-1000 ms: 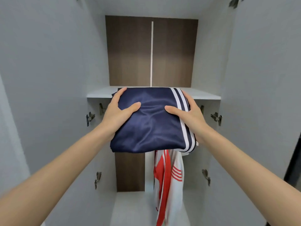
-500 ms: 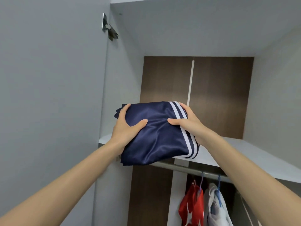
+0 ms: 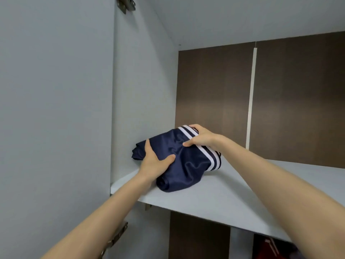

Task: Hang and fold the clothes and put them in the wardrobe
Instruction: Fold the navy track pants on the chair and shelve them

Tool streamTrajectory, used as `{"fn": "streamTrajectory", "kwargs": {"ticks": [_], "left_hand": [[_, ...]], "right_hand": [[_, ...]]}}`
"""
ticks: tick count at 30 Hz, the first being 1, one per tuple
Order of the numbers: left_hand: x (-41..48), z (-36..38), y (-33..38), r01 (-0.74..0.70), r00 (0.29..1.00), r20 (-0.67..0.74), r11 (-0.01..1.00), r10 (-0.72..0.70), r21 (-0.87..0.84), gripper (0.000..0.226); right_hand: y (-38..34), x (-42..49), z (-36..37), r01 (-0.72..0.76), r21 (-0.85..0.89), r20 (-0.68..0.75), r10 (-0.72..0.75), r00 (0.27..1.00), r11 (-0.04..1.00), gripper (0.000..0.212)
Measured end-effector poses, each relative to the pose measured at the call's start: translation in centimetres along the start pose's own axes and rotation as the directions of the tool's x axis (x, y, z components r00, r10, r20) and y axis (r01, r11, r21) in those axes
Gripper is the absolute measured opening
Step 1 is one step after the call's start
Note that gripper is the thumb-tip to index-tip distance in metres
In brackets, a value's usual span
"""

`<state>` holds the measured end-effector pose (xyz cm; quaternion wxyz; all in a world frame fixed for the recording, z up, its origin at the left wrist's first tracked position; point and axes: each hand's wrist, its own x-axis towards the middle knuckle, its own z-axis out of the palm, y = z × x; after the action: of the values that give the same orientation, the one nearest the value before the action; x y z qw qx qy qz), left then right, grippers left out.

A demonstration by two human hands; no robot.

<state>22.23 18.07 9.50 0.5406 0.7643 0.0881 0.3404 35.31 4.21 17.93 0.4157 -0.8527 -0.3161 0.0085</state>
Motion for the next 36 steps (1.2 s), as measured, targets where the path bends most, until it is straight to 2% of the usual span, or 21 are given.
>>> {"fn": "streamTrajectory", "kwargs": {"ticks": [3,6,8,10,12,13,14,16,18,23,26,28,30,33,36], "left_hand": [[0.7,1.1,-1.3,0.007,0.998,0.066,0.988,-0.017,0.155,0.099],[0.7,1.0,-1.2,-0.015,0.992,0.116,0.887,-0.044,0.462,0.091],[0.4,0.4,-0.8,-0.034,0.988,0.135,0.737,-0.078,0.675,0.089],[-0.3,-0.3,-0.5,-0.067,0.987,0.133,0.517,-0.09,0.853,0.091],[-0.9,-1.1,-0.3,-0.121,0.992,0.127,0.309,0.001,0.943,0.097],[-0.9,-1.5,-0.2,-0.159,0.987,0.148,0.24,0.061,0.958,0.102],[-0.6,-1.7,-0.2,-0.203,0.979,0.189,0.219,0.081,0.955,0.104],[0.0,-1.7,-0.3,-0.285,0.954,0.299,0.303,0.002,0.909,0.086],[0.4,-1.1,-0.7,-0.306,0.93,0.363,0.416,-0.062,0.856,0.074],[1.1,1.4,-1.9,-0.188,0.953,0.285,0.532,-0.106,0.826,0.066],[1.5,2.2,-2.3,-0.13,0.967,0.228,0.547,-0.114,0.827,0.065],[1.7,2.2,-2.4,-0.116,0.968,0.221,0.566,-0.12,0.816,0.065],[1.7,2.0,-2.3,-0.109,0.968,0.216,0.563,-0.127,0.819,0.065],[1.0,1.9,-2.0,-0.103,0.978,0.182,0.512,-0.106,0.853,0.065],[-0.8,1.8,-1.1,-0.101,0.991,0.13,0.507,-0.023,0.856,0.061]], "right_hand": [[1.6,3.3,1.3,0.005,-0.124,0.026,-0.001,1.0,0.992,0.077],[2.3,5.1,2.1,0.068,-0.338,0.055,-0.052,0.997,0.939,0.069],[2.6,5.4,2.4,0.107,-0.575,0.029,-0.111,0.993,0.811,0.059],[2.8,5.2,2.5,0.13,-0.726,0.024,-0.163,0.986,0.675,0.052],[2.9,5.0,2.5,0.108,-0.773,0.052,-0.108,0.993,0.625,0.051],[2.9,4.8,2.4,0.089,-0.779,0.078,-0.045,0.996,0.62,0.054],[2.9,4.5,2.4,0.07,-0.786,0.115,0.034,0.993,0.615,0.058],[3.4,3.8,2.5,0.041,-0.787,0.19,0.177,0.966,0.616,0.065],[4.5,3.4,2.8,0.036,-0.755,0.232,0.215,0.949,0.655,0.066],[7.8,4.3,4.6,0.171,-0.621,0.217,-0.041,0.975,0.765,0.052],[8.6,4.8,5.0,0.211,-0.58,0.21,-0.106,0.972,0.787,0.05],[8.6,5.0,4.9,0.181,-0.573,0.211,-0.07,0.975,0.799,0.053],[8.3,4.6,4.7,0.169,-0.622,0.216,-0.041,0.976,0.764,0.052],[7.1,3.0,3.1,0.219,-0.628,0.164,-0.148,0.975,0.747,0.049],[5.7,0.9,1.1,0.278,-0.629,0.123,-0.26,0.958,0.726,0.044]]}}
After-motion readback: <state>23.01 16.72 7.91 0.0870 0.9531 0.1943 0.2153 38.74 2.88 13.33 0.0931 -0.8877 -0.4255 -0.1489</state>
